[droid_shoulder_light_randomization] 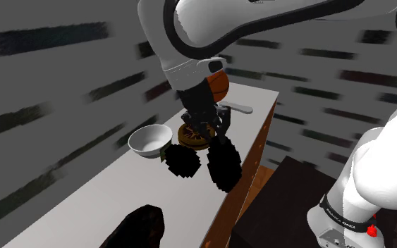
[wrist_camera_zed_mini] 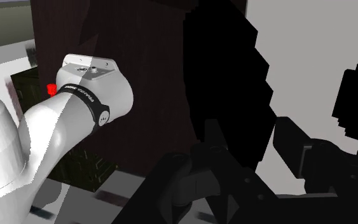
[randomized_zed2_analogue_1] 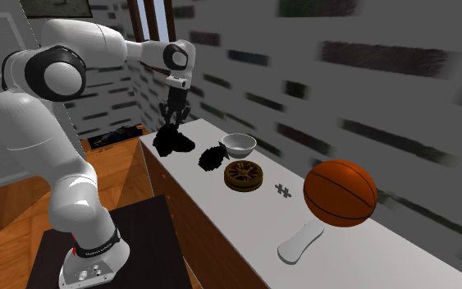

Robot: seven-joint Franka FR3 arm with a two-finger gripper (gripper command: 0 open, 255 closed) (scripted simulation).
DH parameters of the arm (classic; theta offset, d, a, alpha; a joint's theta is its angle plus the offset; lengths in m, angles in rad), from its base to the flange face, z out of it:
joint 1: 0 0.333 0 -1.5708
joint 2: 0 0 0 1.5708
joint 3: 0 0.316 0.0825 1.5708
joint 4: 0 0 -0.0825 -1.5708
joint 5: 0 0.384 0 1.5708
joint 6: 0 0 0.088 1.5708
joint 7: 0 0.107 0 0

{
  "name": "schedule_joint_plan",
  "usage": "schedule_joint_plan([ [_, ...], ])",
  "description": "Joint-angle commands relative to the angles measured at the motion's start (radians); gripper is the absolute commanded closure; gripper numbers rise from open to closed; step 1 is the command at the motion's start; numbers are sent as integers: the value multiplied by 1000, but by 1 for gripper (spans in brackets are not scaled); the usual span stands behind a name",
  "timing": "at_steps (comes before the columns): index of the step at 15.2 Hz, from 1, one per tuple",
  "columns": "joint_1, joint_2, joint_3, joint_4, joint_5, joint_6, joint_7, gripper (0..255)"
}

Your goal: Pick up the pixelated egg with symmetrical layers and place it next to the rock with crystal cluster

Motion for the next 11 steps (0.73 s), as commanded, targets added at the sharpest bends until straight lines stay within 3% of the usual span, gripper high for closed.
schedule_joint_plan([
  [1,1,2,2,-26,0,29,1,255],
  [11,5,21,9,-142,-5,162,3,255],
])
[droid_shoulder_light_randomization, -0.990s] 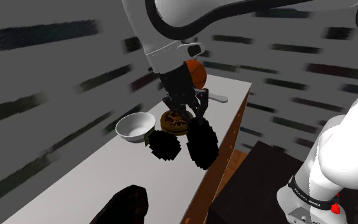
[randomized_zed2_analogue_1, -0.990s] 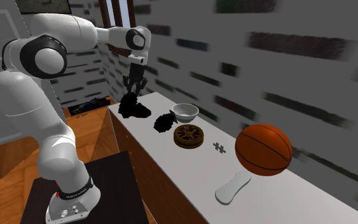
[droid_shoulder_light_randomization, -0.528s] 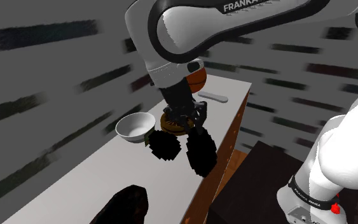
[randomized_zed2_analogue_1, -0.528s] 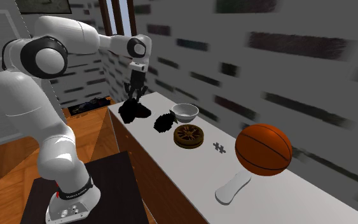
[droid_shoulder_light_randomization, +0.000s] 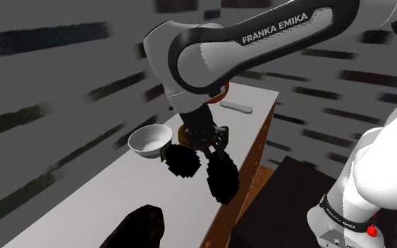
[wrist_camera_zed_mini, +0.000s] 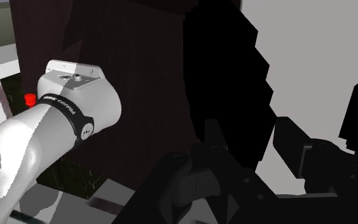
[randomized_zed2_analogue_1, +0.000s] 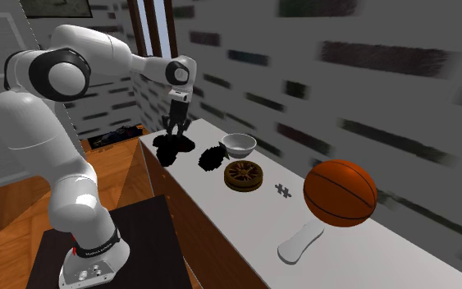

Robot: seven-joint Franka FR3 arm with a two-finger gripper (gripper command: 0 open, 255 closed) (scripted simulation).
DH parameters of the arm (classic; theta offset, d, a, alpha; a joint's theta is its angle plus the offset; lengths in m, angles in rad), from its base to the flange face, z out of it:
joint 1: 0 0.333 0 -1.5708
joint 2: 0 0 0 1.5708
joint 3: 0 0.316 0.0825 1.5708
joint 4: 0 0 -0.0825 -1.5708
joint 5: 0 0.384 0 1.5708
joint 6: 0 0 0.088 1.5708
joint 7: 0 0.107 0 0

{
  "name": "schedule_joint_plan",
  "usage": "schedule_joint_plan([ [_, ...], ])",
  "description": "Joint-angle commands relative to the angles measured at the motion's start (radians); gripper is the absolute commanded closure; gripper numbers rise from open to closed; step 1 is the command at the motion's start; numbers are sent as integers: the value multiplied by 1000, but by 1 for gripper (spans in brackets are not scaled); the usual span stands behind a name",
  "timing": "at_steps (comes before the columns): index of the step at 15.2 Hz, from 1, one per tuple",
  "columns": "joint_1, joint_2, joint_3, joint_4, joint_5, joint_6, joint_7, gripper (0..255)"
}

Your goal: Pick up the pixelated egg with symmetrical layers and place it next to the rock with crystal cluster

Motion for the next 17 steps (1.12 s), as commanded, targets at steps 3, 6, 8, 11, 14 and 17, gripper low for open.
schedule_joint_plan([
  [3,1,15,3,-43,-5,57,2,255],
  [6,2,27,5,-71,-9,97,5,255],
  [8,3,37,7,-89,-12,123,8,255],
  [11,4,54,9,-115,-18,163,12,255],
  [14,5,70,11,-136,-24,199,17,255],
  [17,5,70,11,-136,-24,199,17,255],
])
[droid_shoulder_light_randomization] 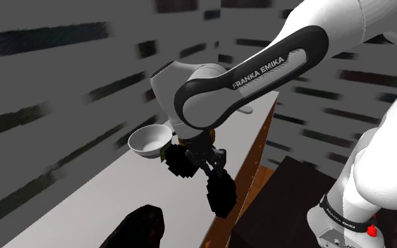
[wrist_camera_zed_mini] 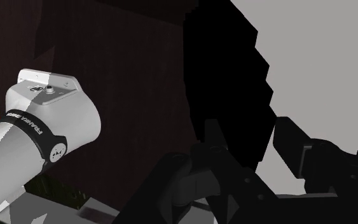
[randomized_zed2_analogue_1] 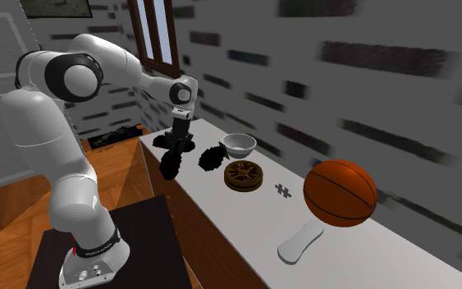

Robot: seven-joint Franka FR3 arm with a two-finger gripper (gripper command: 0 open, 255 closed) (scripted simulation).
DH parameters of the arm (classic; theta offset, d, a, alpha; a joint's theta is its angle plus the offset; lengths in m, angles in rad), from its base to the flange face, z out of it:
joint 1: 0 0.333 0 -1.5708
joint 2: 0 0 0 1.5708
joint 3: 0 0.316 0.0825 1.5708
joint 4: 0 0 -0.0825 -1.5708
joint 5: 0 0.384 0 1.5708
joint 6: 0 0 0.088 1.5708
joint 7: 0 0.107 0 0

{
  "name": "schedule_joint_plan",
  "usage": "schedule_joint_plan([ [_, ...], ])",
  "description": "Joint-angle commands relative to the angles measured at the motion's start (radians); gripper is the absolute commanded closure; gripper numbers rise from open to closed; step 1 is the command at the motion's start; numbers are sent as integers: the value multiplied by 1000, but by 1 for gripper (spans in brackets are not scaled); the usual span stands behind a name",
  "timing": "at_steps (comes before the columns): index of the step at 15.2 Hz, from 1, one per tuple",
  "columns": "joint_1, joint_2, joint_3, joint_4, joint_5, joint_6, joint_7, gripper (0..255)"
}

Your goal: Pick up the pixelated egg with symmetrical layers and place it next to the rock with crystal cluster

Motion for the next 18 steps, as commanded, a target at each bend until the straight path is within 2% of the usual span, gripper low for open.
schedule_joint_plan([
  [1,0,1,0,0,0,1,1,255],
  [5,0,1,0,0,0,1,1,255],
  [6,0,1,0,0,0,1,1,0],
  [11,0,1,0,0,0,1,1,0],
  [15,-2,18,-1,141,-10,-125,9,0],
  [18,-2,18,-1,141,-10,-125,9,0],
])
